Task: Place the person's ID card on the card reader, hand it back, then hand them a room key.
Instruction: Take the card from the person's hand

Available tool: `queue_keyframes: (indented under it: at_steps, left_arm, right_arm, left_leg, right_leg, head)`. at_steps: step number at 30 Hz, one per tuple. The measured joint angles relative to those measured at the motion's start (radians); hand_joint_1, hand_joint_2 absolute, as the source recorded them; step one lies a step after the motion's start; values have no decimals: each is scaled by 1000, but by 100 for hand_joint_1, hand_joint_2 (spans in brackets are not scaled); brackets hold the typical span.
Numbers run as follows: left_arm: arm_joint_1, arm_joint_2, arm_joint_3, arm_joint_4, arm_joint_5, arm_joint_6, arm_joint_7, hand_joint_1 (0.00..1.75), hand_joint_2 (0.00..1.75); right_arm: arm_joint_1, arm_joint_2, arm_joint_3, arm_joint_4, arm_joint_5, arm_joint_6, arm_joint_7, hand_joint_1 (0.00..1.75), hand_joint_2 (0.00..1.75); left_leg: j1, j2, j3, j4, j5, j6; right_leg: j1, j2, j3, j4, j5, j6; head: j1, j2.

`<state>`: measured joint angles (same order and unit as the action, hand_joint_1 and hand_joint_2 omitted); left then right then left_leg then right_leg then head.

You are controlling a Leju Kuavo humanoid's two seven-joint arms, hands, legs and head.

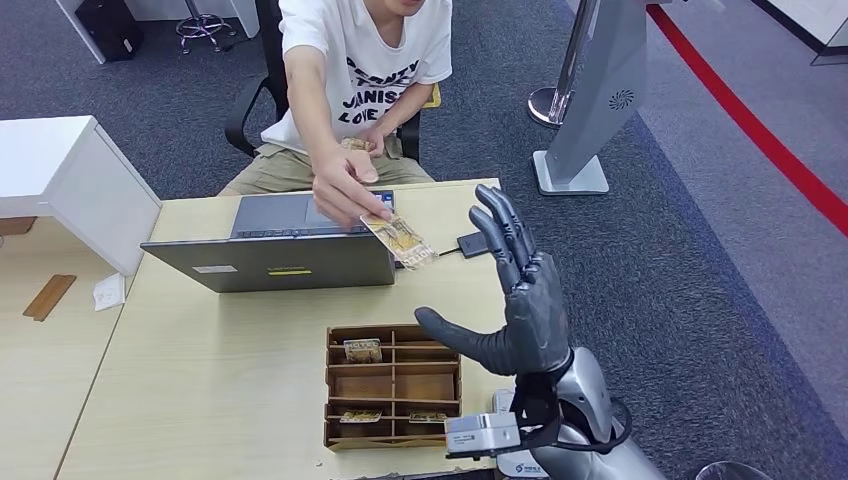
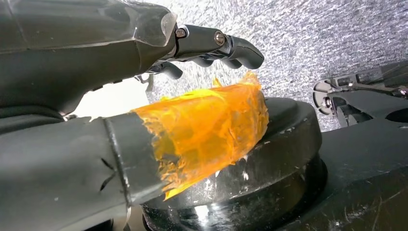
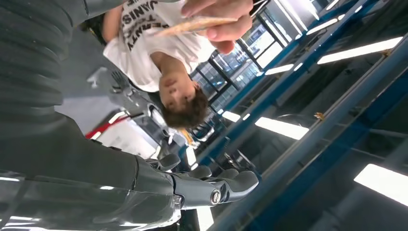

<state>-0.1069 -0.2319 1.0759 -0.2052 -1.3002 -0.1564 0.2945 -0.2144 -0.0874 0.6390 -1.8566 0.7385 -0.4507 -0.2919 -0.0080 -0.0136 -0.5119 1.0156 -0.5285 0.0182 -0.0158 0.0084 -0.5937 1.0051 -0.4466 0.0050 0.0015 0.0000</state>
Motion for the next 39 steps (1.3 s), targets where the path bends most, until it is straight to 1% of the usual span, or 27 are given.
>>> queue_keyframes:
  at_steps: [4,9,15,19,20,21,23,24,25,31,39]
  left_arm:
    - [-1,0,-12,0,-9,-5,1,0,0]
    - [-2,0,-23,0,-12,-8,7,0,0]
    - [-3,0,-31,0,-24,-12,9,0,0]
    - [-4,0,-36,0,-32,-14,12,0,0]
    - [-5,0,-37,0,-33,-14,13,0,0]
    - [-5,0,-38,0,-35,-15,14,0,0]
    - [-6,0,-42,0,-38,-15,17,0,0]
    - [-7,0,-45,0,-39,-15,17,0,0]
    - [-7,0,-47,0,-40,-16,18,0,0]
    - [-8,0,-54,0,-43,-17,18,0,0]
    - [-8,0,-54,0,-41,-18,18,0,0]
  right_arm:
    - [-34,0,28,23,82,-16,21,0,175]
    - [-55,0,48,40,102,-20,31,0,175]
    - [-101,2,84,86,206,-21,76,0,175]
    - [-137,14,109,126,233,-16,105,1,175]
    - [-147,18,114,136,235,-12,112,11,175]
    - [-157,22,119,146,239,-8,121,48,175]
    - [-176,33,127,167,246,-1,135,134,175]
    - [-184,38,131,176,249,1,140,167,175]
    - [-191,44,133,185,250,1,143,174,175]
    - [-217,72,147,217,255,4,154,175,175]
    - [-220,82,155,239,252,4,160,175,175]
  left_leg:
    - [0,0,0,0,0,0]
    - [0,0,0,0,0,0]
    - [0,0,0,0,0,0]
    - [0,0,0,0,0,0]
    - [0,0,0,0,0,0]
    - [0,0,0,0,0,0]
    - [0,0,0,0,0,0]
    - [0,0,0,0,0,0]
    - [0,-1,0,0,0,0]
    - [0,-1,0,0,0,0]
    - [0,-1,0,0,0,0]
  right_leg:
    - [0,0,0,0,0,0]
    - [0,0,0,0,0,0]
    - [0,0,0,0,0,0]
    - [0,0,0,0,0,0]
    - [0,0,0,0,0,0]
    - [0,0,0,0,0,0]
    - [0,0,0,0,0,0]
    - [0,0,0,0,0,0]
    - [0,0,0,0,0,0]
    - [0,0,0,0,0,0]
    - [0,0,0,0,0,0]
  head:
    - [0,0]
    - [0,0]
    - [0,0]
    - [0,0]
    - [0,0]
    - [0,0]
    - [0,0]
    - [0,0]
    - [0,0]
    - [0,0]
    - [0,0]
